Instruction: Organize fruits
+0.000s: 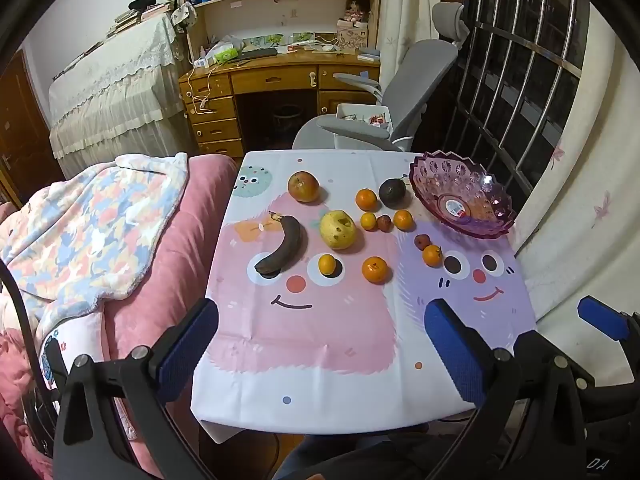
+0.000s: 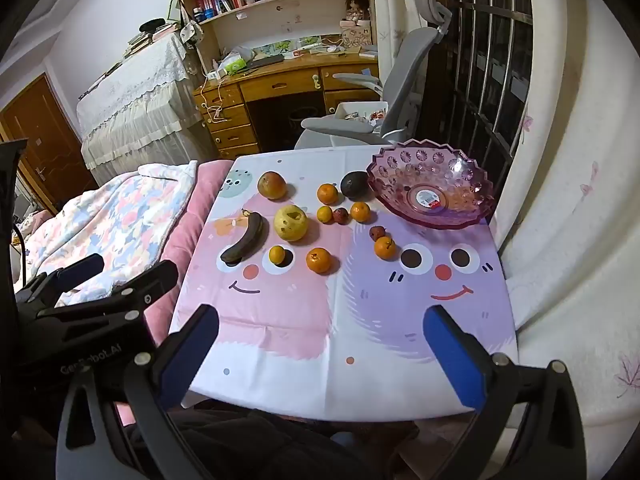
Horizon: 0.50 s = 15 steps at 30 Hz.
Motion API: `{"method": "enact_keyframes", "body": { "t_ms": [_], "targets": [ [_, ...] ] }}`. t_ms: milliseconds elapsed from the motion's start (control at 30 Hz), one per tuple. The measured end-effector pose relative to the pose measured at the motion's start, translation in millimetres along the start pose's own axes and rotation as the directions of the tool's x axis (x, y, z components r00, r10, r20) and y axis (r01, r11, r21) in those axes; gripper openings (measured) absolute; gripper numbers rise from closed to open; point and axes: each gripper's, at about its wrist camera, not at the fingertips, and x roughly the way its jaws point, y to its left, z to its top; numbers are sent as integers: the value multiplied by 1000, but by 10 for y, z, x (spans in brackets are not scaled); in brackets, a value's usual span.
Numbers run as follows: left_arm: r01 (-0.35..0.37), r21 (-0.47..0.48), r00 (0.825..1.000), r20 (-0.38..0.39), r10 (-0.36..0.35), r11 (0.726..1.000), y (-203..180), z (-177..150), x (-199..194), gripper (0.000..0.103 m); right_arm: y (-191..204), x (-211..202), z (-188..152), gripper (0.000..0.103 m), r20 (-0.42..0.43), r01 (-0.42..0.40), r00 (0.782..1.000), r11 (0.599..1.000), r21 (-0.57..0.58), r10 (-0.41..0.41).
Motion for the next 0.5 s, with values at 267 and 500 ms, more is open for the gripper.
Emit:
{"method": "enact_keyframes", "body": {
  "t_ms": [267,500],
  "targets": [
    [3,-2,1000,-8,-3,1000,-3,1,-7,102,-12,9,17,103,-6,0,1000,1000,3,1],
    [3,-1,1000,-11,-3,1000,-3,2,-2,102,-31,16,27,103,-7,1,1000,1000,2,-1]
  ]
}}
